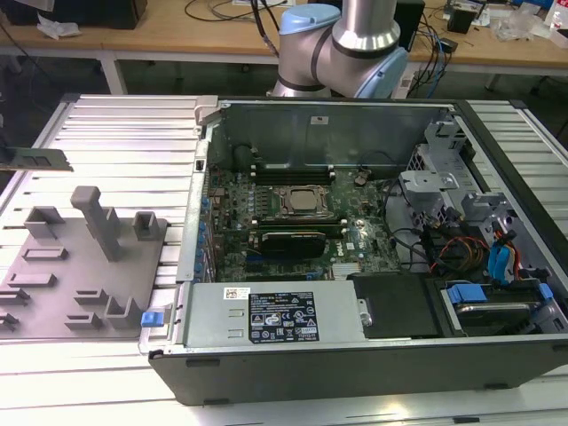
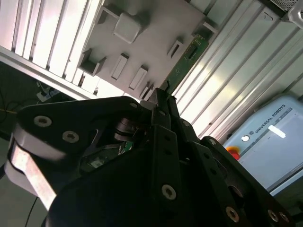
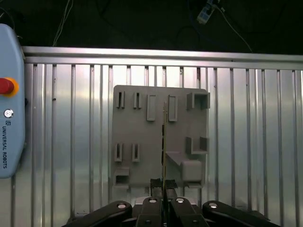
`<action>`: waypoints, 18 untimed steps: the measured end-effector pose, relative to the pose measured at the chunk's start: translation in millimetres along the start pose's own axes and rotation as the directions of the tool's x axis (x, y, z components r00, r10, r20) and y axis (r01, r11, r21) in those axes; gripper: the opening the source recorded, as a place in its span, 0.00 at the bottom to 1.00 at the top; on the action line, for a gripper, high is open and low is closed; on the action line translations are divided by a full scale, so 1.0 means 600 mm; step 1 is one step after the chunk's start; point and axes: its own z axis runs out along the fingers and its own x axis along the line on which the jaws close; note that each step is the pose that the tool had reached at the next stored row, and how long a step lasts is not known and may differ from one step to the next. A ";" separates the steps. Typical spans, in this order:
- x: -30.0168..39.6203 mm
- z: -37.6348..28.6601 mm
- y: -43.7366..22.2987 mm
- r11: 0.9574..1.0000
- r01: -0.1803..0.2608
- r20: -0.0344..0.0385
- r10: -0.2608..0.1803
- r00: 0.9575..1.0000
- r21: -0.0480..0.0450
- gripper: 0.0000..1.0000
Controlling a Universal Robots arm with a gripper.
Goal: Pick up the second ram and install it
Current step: 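Pick up the second ram and move it above second insertion slot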
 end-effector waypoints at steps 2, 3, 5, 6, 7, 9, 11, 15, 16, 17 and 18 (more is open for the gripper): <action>0.000 0.000 -0.006 1.000 0.000 0.000 0.000 1.000 0.000 0.13; 0.000 0.000 -0.011 1.000 0.000 0.000 0.000 1.000 0.000 0.13; 0.000 -0.001 -0.015 1.000 0.000 0.000 0.000 1.000 0.000 0.13; 0.000 -0.001 -0.022 1.000 0.000 0.000 0.000 1.000 0.000 0.13; 0.000 -0.001 -0.026 1.000 0.000 0.000 0.000 1.000 0.000 0.13; 0.000 -0.002 -0.032 1.000 0.000 0.000 0.000 1.000 0.000 0.13; 0.000 -0.002 -0.038 1.000 0.000 0.000 0.000 1.000 0.000 0.13; 0.000 -0.002 -0.052 1.000 0.000 0.000 0.000 1.000 0.000 0.13; 0.000 -0.003 -0.054 1.000 0.000 0.000 0.000 1.000 0.000 0.13; 0.000 -0.003 -0.056 1.000 0.000 0.000 0.000 1.000 0.000 0.13; 0.000 -0.003 -0.058 1.000 0.000 0.000 0.000 1.000 0.000 0.13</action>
